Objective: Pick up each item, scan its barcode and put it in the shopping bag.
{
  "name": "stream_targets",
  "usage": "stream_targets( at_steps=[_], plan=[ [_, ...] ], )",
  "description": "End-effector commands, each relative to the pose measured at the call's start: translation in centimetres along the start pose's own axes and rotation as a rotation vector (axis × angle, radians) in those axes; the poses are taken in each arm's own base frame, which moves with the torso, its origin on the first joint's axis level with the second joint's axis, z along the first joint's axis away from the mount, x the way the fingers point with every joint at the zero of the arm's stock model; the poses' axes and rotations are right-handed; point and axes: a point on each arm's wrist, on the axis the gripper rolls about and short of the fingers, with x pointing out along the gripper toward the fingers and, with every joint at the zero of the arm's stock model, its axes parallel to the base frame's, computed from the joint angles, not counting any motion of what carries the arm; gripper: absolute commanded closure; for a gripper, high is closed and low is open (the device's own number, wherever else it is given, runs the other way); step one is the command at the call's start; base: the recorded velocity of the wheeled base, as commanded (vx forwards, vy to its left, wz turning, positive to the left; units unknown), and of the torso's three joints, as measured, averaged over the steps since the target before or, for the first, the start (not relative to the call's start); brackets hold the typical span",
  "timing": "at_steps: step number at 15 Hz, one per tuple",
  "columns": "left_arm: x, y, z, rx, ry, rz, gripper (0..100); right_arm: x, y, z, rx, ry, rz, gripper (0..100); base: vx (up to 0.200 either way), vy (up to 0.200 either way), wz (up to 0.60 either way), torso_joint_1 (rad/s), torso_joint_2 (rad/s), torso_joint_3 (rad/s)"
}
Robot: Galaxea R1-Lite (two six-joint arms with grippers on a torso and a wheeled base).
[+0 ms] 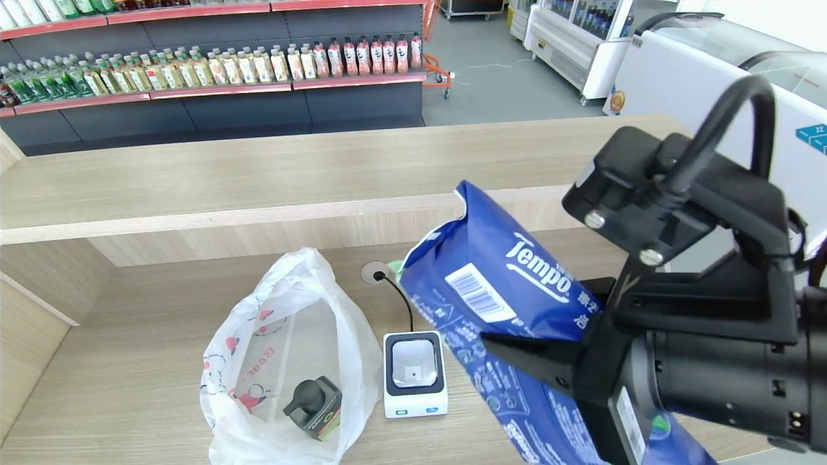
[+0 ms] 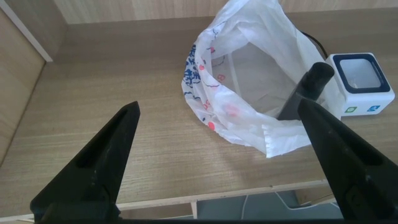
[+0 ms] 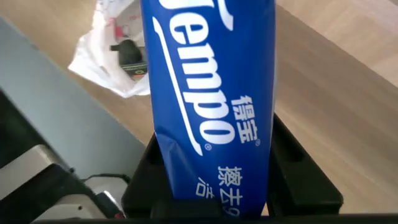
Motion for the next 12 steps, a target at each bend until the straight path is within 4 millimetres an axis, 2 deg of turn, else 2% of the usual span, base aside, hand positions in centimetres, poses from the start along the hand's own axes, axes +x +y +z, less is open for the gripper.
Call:
stream_targets(
  at_steps=[1, 2, 6, 8, 12],
  plan=[
    [0.0, 0.0, 0.0, 0.000, 0.000, 0.000, 0, -0.7, -0.7, 0.0, 0.011, -0.025, 0.074, 100, 0.000, 0.000, 0.00, 0.000, 0.00, 0.000],
    [0.0, 0.0, 0.0, 0.000, 0.000, -0.001, 0, -1.0, -1.1, -0.1, -0.031, -0.035, 0.139, 100, 0.000, 0.000, 0.00, 0.000, 0.00, 0.000],
    [0.0, 0.0, 0.0, 0.000, 0.000, 0.000, 0, -2.9, -3.3, -0.2, -0.175, -0.015, 0.068, 100, 0.000, 0.000, 0.00, 0.000, 0.00, 0.000],
    [0.0, 0.0, 0.0, 0.000, 0.000, 0.000, 0, -4.1, -4.6, -1.0, -0.163, 0.045, 0.034, 100, 0.000, 0.000, 0.00, 0.000, 0.00, 0.000],
    [0.0, 0.0, 0.0, 0.000, 0.000, -0.001, 0, -5.7, -8.3, -0.7, -0.021, 0.034, -0.148, 100, 0.000, 0.000, 0.00, 0.000, 0.00, 0.000]
  ],
)
